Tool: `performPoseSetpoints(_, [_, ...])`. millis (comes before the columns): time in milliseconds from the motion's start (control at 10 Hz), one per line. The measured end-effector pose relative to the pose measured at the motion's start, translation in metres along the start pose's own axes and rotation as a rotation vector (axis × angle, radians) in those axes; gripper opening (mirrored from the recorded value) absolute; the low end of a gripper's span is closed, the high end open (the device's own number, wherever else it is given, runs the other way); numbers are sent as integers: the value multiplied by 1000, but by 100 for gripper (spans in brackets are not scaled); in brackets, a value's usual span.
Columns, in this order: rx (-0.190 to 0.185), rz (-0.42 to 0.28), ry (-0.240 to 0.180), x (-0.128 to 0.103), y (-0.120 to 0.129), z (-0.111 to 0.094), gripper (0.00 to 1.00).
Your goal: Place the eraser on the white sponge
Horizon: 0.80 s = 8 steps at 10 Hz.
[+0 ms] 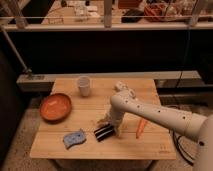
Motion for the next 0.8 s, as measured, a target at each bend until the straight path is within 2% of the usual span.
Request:
performPoseSetpoints(400, [5,10,0,0,1,1,63])
performPoseSetpoints(600, [7,12,6,-2,2,-2,47])
performPoseSetpoints(800, [7,12,9,-5,1,-4,27])
